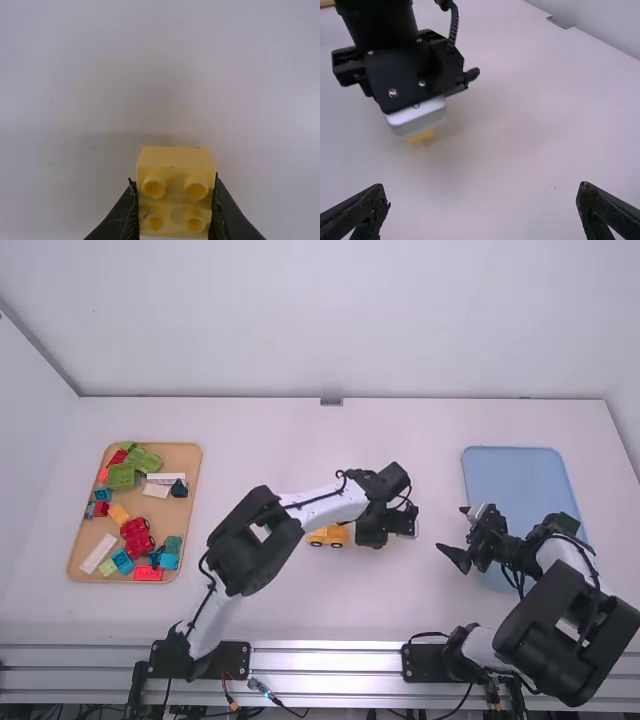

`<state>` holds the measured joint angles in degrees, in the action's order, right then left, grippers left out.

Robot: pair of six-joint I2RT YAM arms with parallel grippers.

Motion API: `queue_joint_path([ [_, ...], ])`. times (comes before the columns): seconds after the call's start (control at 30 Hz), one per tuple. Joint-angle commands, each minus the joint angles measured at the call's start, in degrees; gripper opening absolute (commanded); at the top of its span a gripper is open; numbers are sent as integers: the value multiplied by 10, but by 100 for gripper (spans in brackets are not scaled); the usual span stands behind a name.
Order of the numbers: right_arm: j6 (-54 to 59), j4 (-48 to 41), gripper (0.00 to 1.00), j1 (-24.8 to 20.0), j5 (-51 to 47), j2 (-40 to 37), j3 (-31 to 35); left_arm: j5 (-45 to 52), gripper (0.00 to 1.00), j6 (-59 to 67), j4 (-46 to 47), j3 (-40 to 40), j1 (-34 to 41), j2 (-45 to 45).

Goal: Assemble lego blocks to make yellow taxi

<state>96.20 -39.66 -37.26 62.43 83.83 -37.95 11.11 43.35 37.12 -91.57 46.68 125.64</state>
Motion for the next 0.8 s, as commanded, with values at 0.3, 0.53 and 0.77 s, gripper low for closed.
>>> queue_joint_path([
  [0.3,2,-2,99,29,7,0,5,-59,2,-32,28,-55,-7,39],
  [0.53,1,-3,99,28,7,0,5,-60,6,-30,25,-43,-9,39],
  [0.77,1,-3,99,28,7,0,5,-61,32,-29,18,-28,-9,39],
])
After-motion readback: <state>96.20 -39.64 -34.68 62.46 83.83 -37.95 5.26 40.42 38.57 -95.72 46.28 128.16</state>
